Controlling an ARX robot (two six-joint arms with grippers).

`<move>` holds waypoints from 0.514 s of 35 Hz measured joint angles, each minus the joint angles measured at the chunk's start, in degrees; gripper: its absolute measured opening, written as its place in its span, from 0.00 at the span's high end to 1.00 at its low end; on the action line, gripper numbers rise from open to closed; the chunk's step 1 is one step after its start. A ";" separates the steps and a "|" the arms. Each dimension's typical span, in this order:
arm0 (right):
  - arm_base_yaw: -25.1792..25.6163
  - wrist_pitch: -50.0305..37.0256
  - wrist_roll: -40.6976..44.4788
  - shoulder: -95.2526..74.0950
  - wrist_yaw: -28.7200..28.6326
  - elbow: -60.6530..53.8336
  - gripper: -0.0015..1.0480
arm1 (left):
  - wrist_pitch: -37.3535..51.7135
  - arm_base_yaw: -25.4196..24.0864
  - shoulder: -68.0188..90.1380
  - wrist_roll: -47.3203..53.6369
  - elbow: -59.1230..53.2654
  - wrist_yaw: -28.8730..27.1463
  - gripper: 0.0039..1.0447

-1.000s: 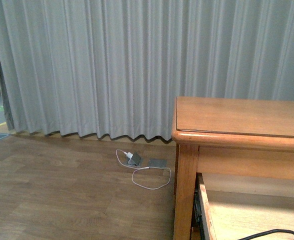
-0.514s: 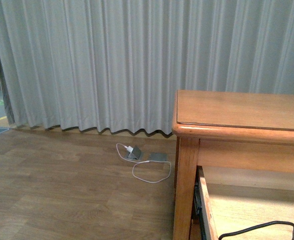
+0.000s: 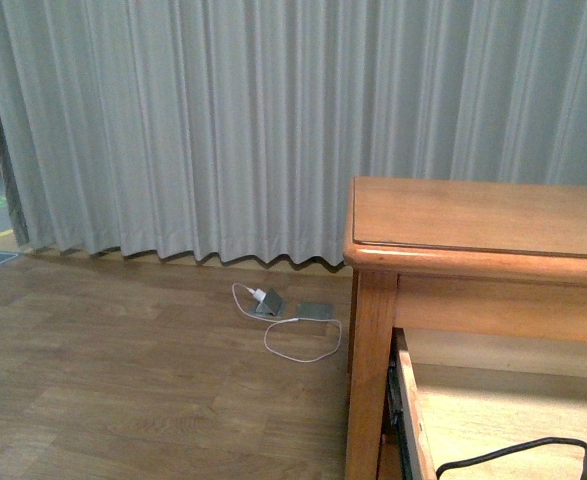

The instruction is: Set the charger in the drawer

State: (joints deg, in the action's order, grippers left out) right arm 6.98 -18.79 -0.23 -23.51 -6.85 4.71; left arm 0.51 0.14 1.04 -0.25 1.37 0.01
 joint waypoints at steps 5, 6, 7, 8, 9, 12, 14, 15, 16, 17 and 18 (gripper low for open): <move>0.00 0.00 0.00 0.00 -0.02 0.00 0.09 | -0.39 0.00 -0.72 0.00 0.00 0.00 0.96; 0.00 0.00 0.00 0.00 -0.02 0.00 0.09 | -0.39 0.00 -0.74 0.00 0.00 0.00 0.96; 0.00 0.00 0.00 0.00 -0.04 0.00 0.09 | -0.42 0.00 -0.72 -0.02 0.00 0.00 0.96; 0.00 0.00 0.00 0.00 -0.04 0.00 0.09 | -0.44 0.00 -0.74 -0.02 0.00 -0.02 0.96; 0.00 0.00 0.00 0.00 -0.04 0.00 0.09 | -0.44 0.00 -0.74 0.00 0.00 -0.02 0.96; 0.13 0.50 0.11 -0.07 -0.83 0.07 0.09 | -0.44 0.00 -0.74 -0.02 0.00 0.00 0.87; 1.36 7.65 0.90 -0.59 -7.37 1.79 0.09 | -0.44 0.00 -0.76 -0.02 0.00 -0.02 0.77; 1.75 10.91 1.20 -1.25 -9.75 2.49 0.09 | -0.44 0.00 -0.76 -0.02 0.00 -0.02 0.72; 2.05 13.60 1.33 -2.21 -10.75 3.04 0.09 | -0.44 0.00 -0.76 -0.02 0.00 0.00 0.67; 2.23 15.72 1.51 -3.45 -11.23 3.34 0.09 | -0.44 0.00 -0.76 -0.02 0.00 -0.02 0.62; 2.69 18.14 2.01 -5.57 -11.52 3.74 0.09 | -0.44 0.00 -0.76 -0.02 0.00 0.00 0.55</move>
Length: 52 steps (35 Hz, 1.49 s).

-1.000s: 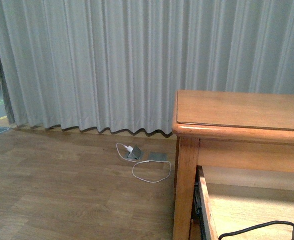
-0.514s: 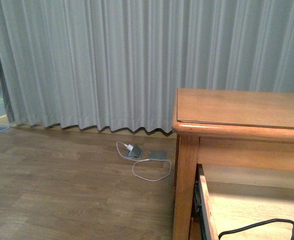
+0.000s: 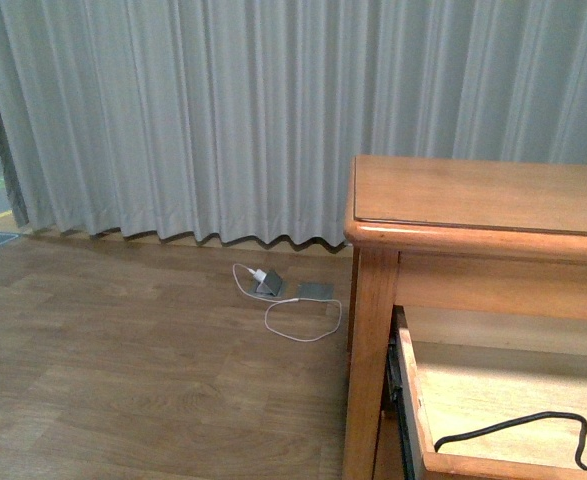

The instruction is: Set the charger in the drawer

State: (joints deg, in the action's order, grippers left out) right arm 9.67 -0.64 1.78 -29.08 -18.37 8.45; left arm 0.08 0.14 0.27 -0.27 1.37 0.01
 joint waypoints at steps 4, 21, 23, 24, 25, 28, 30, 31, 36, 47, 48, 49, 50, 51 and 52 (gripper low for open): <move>1.73 2.36 1.40 -8.33 0.22 1.05 0.09 | 0.00 0.00 0.00 0.00 0.00 -0.02 0.32; -1.51 -17.18 1.31 -48.06 8.90 11.39 0.09 | 0.00 0.00 0.00 0.04 0.00 -0.02 0.06; -3.02 -20.13 0.70 -51.91 10.27 13.07 0.09 | 0.00 0.00 0.00 0.04 0.00 0.00 0.06; -3.67 -21.35 0.22 -53.59 10.75 13.99 0.09 | 0.00 0.00 0.00 0.04 0.00 0.00 0.06; -4.31 -22.56 -0.17 -55.21 11.26 14.84 0.09 | 0.00 0.00 0.00 0.04 0.00 0.00 0.06; -6.16 -27.28 -1.68 -61.16 13.11 18.03 0.09 | 0.00 0.00 0.00 0.04 0.00 -0.02 0.06; -6.97 -29.75 -2.45 -64.13 14.03 19.80 0.09 | 0.00 0.00 0.00 0.04 0.00 -0.02 0.06; -7.50 -31.26 -3.17 -66.01 14.75 20.92 0.09 | 0.00 0.00 0.00 0.04 0.00 -0.02 0.06; -9.62 -37.44 -4.63 -73.50 16.81 25.73 0.09 | 0.00 0.00 0.00 0.04 0.00 0.00 0.06; -11.37 -44.22 -6.27 -85.96 20.74 38.21 0.09 | 0.00 0.00 0.00 0.04 0.00 0.00 0.06; -11.37 -44.48 -6.49 -86.75 20.98 39.19 0.09 | 0.00 0.00 0.00 0.04 0.00 0.00 0.06; -11.34 -44.83 -6.97 -87.41 21.64 39.91 0.09 | 0.00 0.00 0.00 0.04 0.00 -0.02 0.06; -11.37 -45.27 -7.21 -87.86 21.97 40.15 0.09 | 0.00 0.00 0.00 0.02 0.00 -0.02 0.06; -11.37 -45.81 -7.21 -88.19 22.14 40.24 0.09 | 0.00 0.00 0.00 0.04 0.00 -0.02 0.06; -11.37 -46.27 -7.19 -88.41 22.25 40.28 0.09 | 0.00 0.00 0.00 0.04 0.00 0.00 0.06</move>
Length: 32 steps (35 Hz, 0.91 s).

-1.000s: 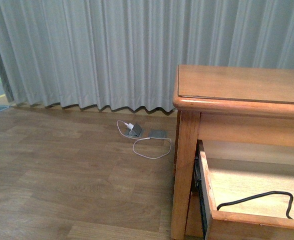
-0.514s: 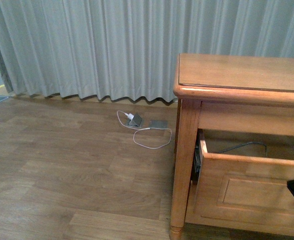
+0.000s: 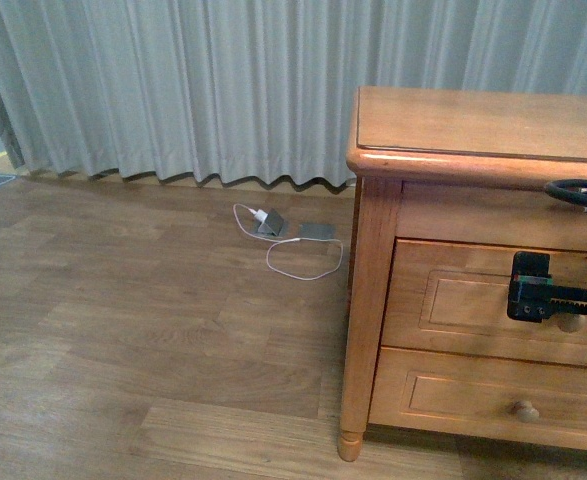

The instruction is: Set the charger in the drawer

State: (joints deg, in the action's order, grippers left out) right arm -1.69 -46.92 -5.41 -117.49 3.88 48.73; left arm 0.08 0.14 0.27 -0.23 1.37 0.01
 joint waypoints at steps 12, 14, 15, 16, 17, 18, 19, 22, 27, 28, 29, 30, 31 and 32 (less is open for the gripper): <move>1.49 -1.11 0.50 3.80 -4.28 -2.95 0.09 | 0.00 0.00 -0.02 0.00 0.00 -0.02 0.06; 1.81 -0.63 0.50 6.47 -5.40 -4.48 0.09 | 0.00 0.00 -0.02 0.00 0.00 0.00 0.06; 1.99 -0.15 0.50 8.04 -5.90 -5.31 0.09 | 0.00 0.00 -0.02 0.00 0.00 0.00 0.06; 2.21 0.87 0.44 10.43 -6.67 -6.49 0.09 | 0.00 0.00 -0.02 0.00 0.00 0.00 0.06; 2.40 1.77 0.28 12.09 -7.28 -7.26 0.09 | 0.00 0.00 -0.02 0.00 0.00 0.00 0.06; 2.56 2.84 -0.04 13.77 -8.07 -8.04 0.09 | 0.00 0.00 -0.02 0.00 0.00 -0.02 0.06; 2.78 4.11 -0.48 15.54 -8.92 -8.81 0.09 | 0.00 0.00 -0.02 0.00 0.00 -0.02 0.06; 3.50 9.77 -2.10 22.73 -12.28 -12.02 0.09 | 0.00 0.00 -0.02 0.00 0.00 0.00 0.06; 6.16 23.15 -4.81 41.13 -19.56 -18.36 0.09 | 0.00 0.00 -0.02 0.00 0.00 -0.02 0.06; 7.08 26.32 -5.22 45.94 -21.33 -19.76 0.09 | 0.00 0.00 -0.02 0.00 0.00 -0.02 0.06; 7.87 28.85 -5.42 49.68 -22.49 -20.85 0.09 | 0.00 0.00 -0.02 0.00 0.00 -0.02 0.06; 9.03 32.15 -5.57 54.58 -24.15 -22.25 0.09 | 0.00 0.00 -0.02 0.00 0.00 0.00 0.06; 10.27 35.10 -5.53 59.30 -25.75 -23.78 0.09 | 0.00 0.00 -0.02 0.00 0.00 -0.02 0.06; 11.28 37.00 -5.44 62.71 -26.64 -24.98 0.09 | 0.00 0.00 -0.02 0.00 0.00 0.00 0.06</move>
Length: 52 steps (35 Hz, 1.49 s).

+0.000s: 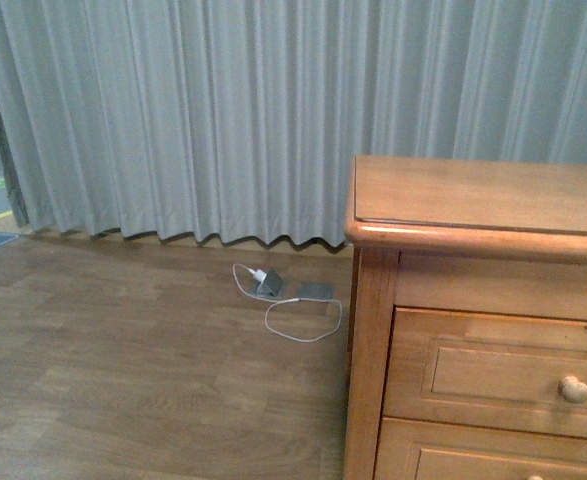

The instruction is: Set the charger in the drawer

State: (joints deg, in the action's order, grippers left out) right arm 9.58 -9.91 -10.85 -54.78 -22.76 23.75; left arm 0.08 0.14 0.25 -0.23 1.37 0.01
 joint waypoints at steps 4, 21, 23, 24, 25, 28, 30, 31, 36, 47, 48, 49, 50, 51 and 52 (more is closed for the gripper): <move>3.69 5.46 1.64 10.88 -2.97 -4.17 0.09 | 0.00 0.00 0.00 0.00 0.00 0.00 0.06; 1.49 -11.37 9.09 25.83 12.46 -16.26 0.42 | -0.02 0.00 0.00 0.00 0.00 0.00 0.06; 0.22 -11.13 9.62 27.32 13.46 -17.27 0.52 | -0.02 0.00 0.00 0.00 0.00 -0.02 0.06; -0.39 -10.75 9.84 28.02 14.03 -17.75 0.57 | -0.02 0.00 0.00 0.00 0.00 -0.02 0.06; -1.14 -10.23 10.10 28.92 14.67 -18.32 0.64 | -0.04 0.00 0.00 0.00 0.00 -0.02 0.06; -2.51 -9.05 10.29 30.95 16.11 -19.34 0.80 | -0.04 0.00 0.00 0.00 0.00 -0.02 0.06; -4.81 -8.20 10.45 32.26 19.96 -19.63 0.88 | -0.04 0.00 0.00 0.00 0.00 -0.02 0.06; -6.10 -7.91 10.47 32.79 21.33 -19.76 0.91 | -0.04 0.00 0.00 0.00 0.00 -0.02 0.06; -9.27 -6.27 10.69 35.54 22.32 -20.68 0.99 | -0.04 0.00 0.00 0.00 0.00 0.00 0.06; -9.38 -4.44 10.73 40.39 22.71 -23.47 0.99 | -0.04 0.00 0.00 0.00 0.00 -0.07 0.06; -9.38 -4.22 10.73 40.76 22.71 -23.47 0.99 | -0.04 0.00 0.00 0.00 0.00 -0.02 0.06; -9.40 -3.89 10.73 41.03 22.71 -23.47 0.99 | -0.04 0.00 0.00 0.00 0.00 0.00 0.06; -9.40 -3.37 10.73 41.55 22.73 -23.47 0.99 | -0.04 0.00 0.00 0.00 0.00 0.00 0.06; -9.40 -3.10 10.73 41.86 22.73 -23.47 0.99 | -0.04 0.00 0.00 0.00 0.00 -0.02 0.06; -9.40 -2.64 10.73 42.34 22.73 -23.47 0.99 | -0.04 0.00 0.00 0.00 0.00 -0.02 0.06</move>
State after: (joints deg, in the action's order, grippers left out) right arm 0.19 -12.56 -0.12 -12.45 -0.03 0.27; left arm 0.03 0.14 0.25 -0.23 1.37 -0.01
